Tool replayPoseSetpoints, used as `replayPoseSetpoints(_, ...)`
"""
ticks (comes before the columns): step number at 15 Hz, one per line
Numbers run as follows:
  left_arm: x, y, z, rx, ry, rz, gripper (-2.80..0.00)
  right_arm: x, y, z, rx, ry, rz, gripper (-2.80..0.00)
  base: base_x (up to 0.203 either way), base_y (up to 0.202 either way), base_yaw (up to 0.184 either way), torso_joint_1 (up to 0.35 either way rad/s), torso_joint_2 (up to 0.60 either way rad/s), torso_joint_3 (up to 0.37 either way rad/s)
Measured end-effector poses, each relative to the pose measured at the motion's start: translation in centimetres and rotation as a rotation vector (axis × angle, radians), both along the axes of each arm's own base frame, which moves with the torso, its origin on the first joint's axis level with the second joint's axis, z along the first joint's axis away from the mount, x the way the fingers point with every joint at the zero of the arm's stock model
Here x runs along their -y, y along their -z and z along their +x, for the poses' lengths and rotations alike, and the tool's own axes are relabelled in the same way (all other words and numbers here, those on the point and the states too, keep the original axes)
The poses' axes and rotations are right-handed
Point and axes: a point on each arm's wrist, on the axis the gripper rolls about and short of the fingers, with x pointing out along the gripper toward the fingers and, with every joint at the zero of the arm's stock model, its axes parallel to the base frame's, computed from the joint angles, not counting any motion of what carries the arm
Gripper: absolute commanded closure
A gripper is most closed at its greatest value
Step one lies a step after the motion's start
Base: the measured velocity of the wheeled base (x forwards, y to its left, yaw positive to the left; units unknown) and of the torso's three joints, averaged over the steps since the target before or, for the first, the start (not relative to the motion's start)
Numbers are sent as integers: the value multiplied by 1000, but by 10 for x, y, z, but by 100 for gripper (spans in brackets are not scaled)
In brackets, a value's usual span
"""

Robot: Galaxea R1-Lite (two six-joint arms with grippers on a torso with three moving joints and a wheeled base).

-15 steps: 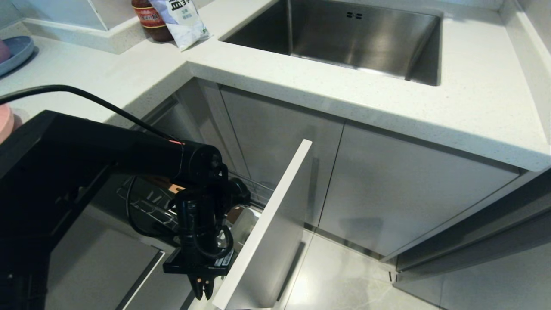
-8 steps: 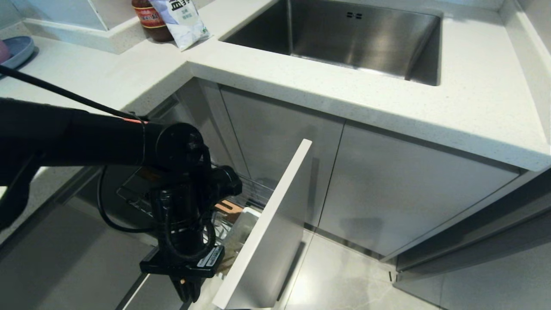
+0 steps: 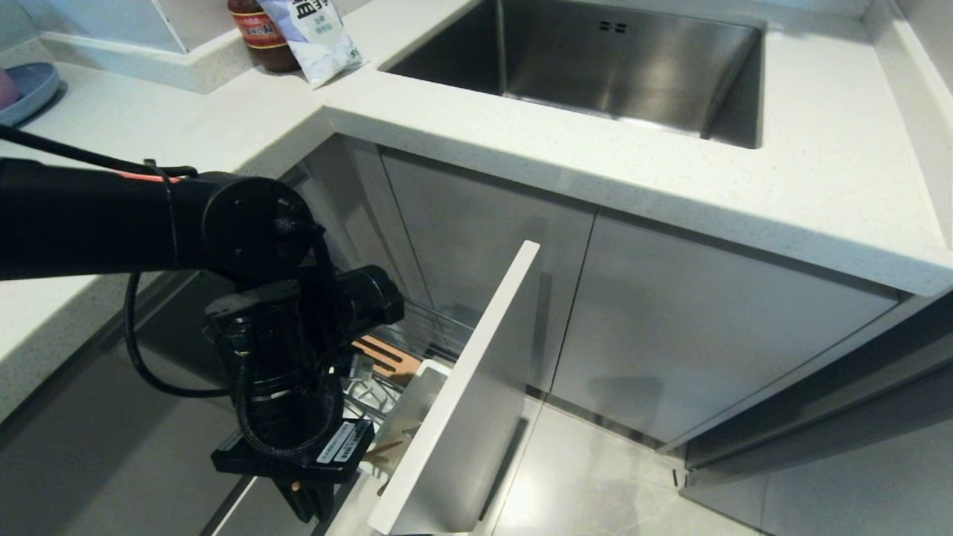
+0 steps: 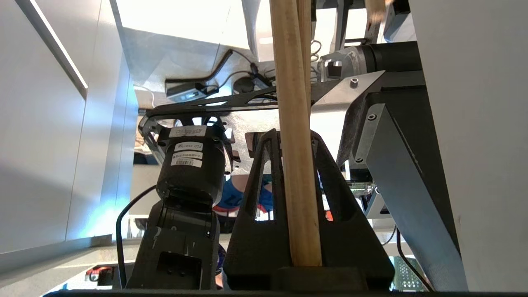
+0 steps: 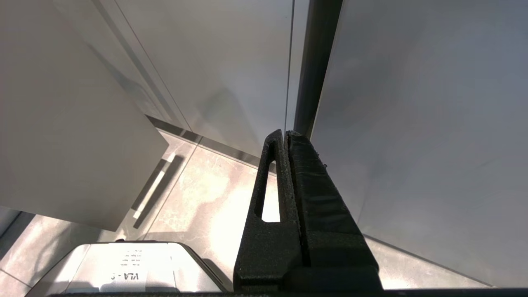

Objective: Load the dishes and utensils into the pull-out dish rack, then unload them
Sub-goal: Take the chopsticks out of the cupboard

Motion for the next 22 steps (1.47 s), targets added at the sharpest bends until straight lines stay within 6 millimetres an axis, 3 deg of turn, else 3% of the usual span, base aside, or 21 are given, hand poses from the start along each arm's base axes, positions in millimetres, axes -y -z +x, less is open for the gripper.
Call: replayPoseSetpoints(22, -17, -63, -64, 120, 96, -88, 0, 0, 0, 0, 0, 0, 0, 0, 0, 0, 0, 0, 0, 0)
